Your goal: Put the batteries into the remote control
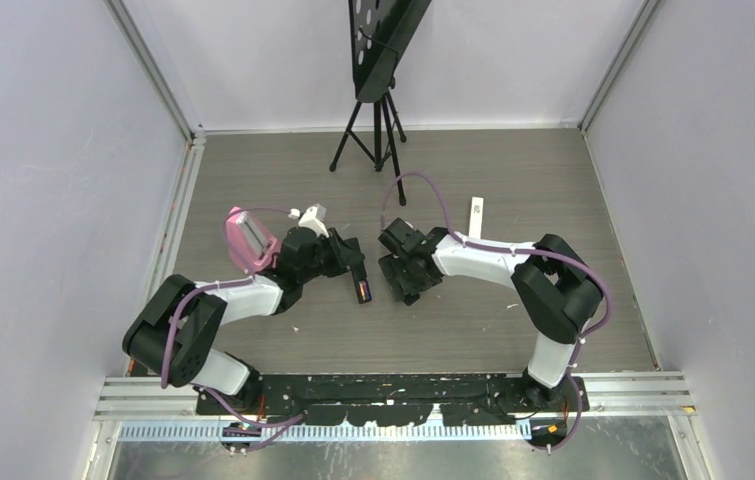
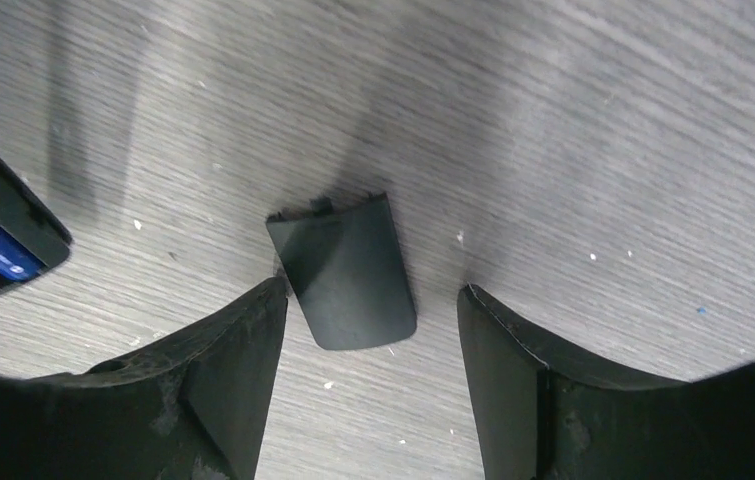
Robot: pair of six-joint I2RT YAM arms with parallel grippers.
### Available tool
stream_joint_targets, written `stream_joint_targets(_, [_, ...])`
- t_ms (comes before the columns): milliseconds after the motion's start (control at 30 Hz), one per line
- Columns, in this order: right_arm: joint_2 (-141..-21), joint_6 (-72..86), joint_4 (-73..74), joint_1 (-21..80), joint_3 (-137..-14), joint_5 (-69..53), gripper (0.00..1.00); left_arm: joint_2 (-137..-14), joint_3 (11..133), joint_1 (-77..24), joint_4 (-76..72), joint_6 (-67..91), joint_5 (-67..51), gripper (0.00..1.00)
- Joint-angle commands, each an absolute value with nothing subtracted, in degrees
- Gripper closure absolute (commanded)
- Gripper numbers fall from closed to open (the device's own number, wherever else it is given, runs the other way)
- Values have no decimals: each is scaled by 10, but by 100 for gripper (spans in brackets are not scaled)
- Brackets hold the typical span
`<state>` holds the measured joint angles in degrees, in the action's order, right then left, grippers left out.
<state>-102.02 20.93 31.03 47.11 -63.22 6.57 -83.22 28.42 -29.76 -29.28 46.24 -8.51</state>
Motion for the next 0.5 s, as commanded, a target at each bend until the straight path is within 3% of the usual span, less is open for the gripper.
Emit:
stream_joint_targets(0, [-1024, 192, 382, 473, -642, 55, 32, -811, 279, -296, -312, 454, -72, 100])
stream_joint_targets(467, [-1076, 186, 327, 479, -638, 43, 62, -820, 273, -296, -343, 459, -86, 100])
